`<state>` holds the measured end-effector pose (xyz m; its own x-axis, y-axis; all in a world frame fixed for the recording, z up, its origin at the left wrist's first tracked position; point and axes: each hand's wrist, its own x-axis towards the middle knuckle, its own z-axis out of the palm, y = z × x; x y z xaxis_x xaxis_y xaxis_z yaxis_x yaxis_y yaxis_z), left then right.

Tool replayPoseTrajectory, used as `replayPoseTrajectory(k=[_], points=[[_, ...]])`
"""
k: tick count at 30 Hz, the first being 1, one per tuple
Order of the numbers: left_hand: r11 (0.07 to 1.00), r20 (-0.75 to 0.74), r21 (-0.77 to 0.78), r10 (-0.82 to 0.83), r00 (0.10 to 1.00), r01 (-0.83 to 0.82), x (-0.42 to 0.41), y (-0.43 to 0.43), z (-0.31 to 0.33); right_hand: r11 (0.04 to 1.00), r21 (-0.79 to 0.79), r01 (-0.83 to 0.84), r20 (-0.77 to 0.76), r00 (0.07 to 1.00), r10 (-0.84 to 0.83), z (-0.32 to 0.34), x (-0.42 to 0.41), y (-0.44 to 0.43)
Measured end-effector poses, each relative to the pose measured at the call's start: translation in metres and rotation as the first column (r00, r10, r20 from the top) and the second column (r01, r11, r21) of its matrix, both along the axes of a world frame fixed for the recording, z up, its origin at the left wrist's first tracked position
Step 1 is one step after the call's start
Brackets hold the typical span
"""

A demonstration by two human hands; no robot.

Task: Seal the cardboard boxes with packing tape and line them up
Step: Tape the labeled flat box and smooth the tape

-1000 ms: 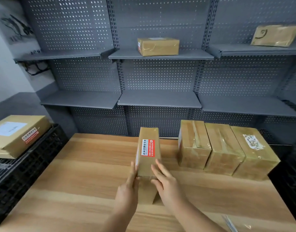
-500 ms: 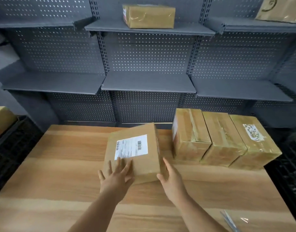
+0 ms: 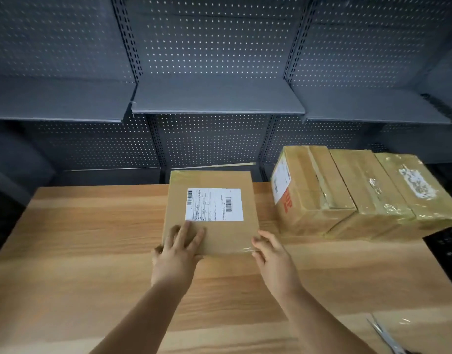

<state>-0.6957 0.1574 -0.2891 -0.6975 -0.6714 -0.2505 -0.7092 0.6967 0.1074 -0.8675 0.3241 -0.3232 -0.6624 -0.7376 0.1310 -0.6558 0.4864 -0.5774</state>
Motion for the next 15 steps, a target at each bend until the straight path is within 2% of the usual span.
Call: replayPoseTrajectory(k=[4, 6, 8, 10, 12, 15], points=[[0.999, -0.045, 0.052, -0.008, 0.999, 0.011, -0.034, -0.017, -0.001, 0.998, 0.066, 0.002, -0.164, 0.986, 0.009, 0.009, -0.012, -0.01], [0.995, -0.067, 0.076, -0.058, 0.996, 0.063, -0.049, -0.015, -0.002, 0.982, 0.186, 0.045, -0.197, 0.98, -0.007, 0.009, -0.01, -0.005], [0.989, -0.078, 0.083, -0.113, 0.991, 0.119, -0.06, -0.01, -0.003, 0.947, 0.304, 0.104, -0.13, 0.989, -0.067, 0.011, -0.008, 0.003], [0.985, -0.107, 0.087, -0.142, 0.984, 0.151, -0.065, -0.003, -0.002, 0.919, 0.385, 0.087, -0.036, 0.996, -0.079, 0.018, -0.01, 0.013], [0.982, -0.201, 0.13, -0.107, 0.974, 0.135, -0.06, 0.001, 0.004, 0.923, 0.379, 0.06, -0.002, 0.998, -0.064, 0.033, -0.011, 0.021], [0.988, -0.381, 0.132, -0.027, 0.924, 0.083, -0.026, 0.003, 0.022, 0.978, 0.2, 0.062, 0.037, 0.997, -0.07, 0.065, -0.002, 0.018]])
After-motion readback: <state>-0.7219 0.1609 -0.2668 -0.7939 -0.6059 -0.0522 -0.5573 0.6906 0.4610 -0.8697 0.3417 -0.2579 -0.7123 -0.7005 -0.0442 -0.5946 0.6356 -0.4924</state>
